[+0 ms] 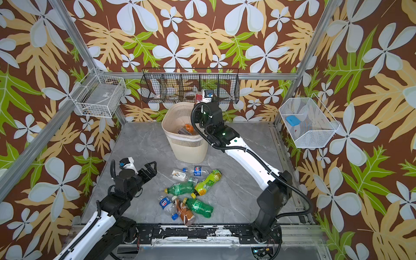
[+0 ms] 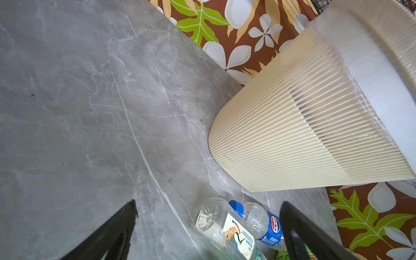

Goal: Throw the plastic bottles in the bin
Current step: 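Lift the red-labelled bottle over the bin with the right gripper and release it, then withdraw the right gripper while the left gripper lowers toward the large clear bottle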

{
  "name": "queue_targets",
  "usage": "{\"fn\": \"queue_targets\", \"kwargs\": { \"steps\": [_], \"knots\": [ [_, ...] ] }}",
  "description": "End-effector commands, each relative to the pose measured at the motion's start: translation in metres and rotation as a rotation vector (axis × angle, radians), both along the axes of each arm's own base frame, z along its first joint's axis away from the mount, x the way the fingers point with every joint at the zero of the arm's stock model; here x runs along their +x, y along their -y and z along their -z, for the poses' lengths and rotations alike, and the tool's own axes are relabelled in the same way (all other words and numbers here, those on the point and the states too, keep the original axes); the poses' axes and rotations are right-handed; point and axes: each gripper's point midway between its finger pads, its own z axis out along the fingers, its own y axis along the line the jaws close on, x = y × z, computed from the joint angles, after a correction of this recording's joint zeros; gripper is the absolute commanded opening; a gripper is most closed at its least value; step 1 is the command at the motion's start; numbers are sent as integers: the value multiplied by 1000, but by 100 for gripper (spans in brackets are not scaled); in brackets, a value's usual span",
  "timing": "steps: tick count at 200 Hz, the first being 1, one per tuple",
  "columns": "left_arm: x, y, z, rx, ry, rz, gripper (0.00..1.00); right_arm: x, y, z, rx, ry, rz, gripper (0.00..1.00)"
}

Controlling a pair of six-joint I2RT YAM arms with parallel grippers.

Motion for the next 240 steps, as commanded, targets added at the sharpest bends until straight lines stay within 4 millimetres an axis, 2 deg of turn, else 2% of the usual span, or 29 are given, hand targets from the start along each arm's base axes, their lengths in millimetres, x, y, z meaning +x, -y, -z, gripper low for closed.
{"fn": "queue_targets", "kwargs": {
  "steps": [1,49,56,69,79,92,107,113,126,145,150,171,187,197,209,240],
  "knots": [
    [0,-3,0,5,-1,-15,100,10,-4,6,-7,-15,-45,53],
    [3,0,3,1,-10,-8,100,21,-3,23,-10,-53,-48,56],
    [4,0,2,1,-11,-8,100,22,-2,25,-13,-58,-42,63],
    [4,0,2,1,-12,-7,100,23,3,27,-11,-70,-14,85],
    [4,0,2,1,-13,-7,100,22,7,23,-5,-69,1,94],
    [5,0,3,0,-15,-9,100,16,14,10,10,-43,14,100],
    [5,1,4,-2,-19,-10,100,3,24,-7,35,2,22,100],
    [5,1,4,-3,-21,-10,100,-6,31,-14,46,20,27,100],
    [6,1,5,-6,-24,-11,100,-27,47,-17,70,36,42,100],
    [7,3,6,-10,-33,-6,100,-66,75,6,133,32,59,99],
    [7,3,6,-11,-35,-4,100,-76,82,26,145,10,64,100],
    [6,4,9,-18,-49,-3,100,-117,114,81,237,-60,114,100],
    [6,5,12,-31,-58,0,100,-135,130,106,249,-100,147,100],
    [7,8,14,-39,-63,8,100,-140,138,111,226,-116,170,100],
    [7,10,17,-46,-77,17,100,-142,141,108,191,-117,180,100],
    [3,18,22,-73,-108,53,100,-129,131,92,150,-99,164,100]
  ]
}}
